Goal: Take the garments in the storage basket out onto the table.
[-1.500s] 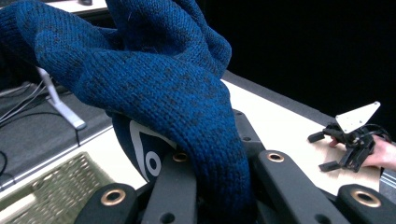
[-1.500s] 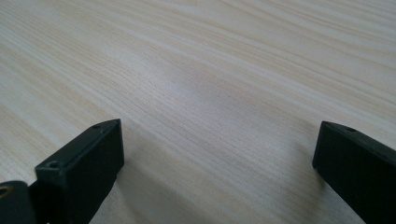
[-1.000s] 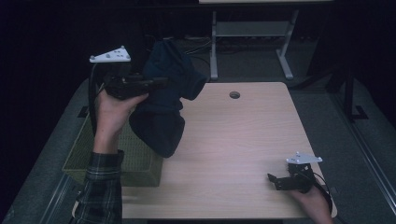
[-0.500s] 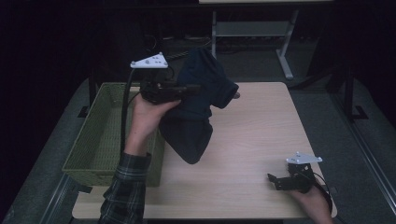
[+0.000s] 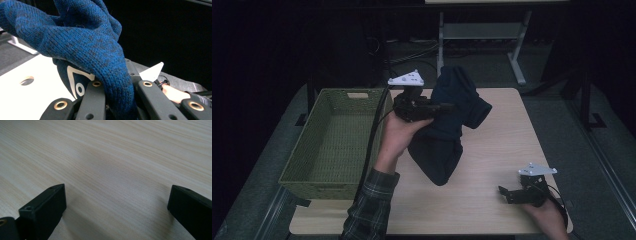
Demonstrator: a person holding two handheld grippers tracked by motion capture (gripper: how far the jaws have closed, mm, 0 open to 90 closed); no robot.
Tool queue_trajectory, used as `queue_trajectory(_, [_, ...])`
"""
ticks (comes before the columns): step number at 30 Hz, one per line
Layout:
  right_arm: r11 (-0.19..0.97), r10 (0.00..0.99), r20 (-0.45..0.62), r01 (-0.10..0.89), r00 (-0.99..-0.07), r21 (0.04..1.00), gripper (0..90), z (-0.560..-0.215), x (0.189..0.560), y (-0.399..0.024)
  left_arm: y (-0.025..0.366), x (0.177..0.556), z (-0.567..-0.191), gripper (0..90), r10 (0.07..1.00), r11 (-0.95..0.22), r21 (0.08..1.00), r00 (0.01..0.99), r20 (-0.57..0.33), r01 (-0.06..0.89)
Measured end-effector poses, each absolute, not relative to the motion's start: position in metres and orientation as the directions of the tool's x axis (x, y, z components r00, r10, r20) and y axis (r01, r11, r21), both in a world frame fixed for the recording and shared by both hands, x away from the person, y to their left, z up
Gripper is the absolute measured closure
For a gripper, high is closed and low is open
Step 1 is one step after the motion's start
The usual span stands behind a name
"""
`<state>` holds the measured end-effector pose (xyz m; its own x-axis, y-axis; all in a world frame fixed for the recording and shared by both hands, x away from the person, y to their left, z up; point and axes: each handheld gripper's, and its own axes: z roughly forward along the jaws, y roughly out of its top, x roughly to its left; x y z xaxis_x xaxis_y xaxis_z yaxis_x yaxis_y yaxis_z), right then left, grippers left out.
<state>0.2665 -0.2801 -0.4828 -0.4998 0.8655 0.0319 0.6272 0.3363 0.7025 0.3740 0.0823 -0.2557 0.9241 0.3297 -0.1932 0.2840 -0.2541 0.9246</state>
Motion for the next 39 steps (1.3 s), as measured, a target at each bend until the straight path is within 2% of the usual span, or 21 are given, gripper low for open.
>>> queue_trajectory(22, [0.337,0.865,0.032,0.627,-0.501,0.702,1.6,-0.483,0.267,-0.28,0.027,0.381,-0.329,81.8,0.252,-0.298,0.88,0.92,-0.3,0.368])
queue_trajectory(39, [0.339,0.864,0.03,0.625,-0.502,0.703,1.6,-0.483,0.267,-0.28,0.042,0.393,-0.381,81.7,0.319,-0.325,0.82,0.871,-0.374,0.471])
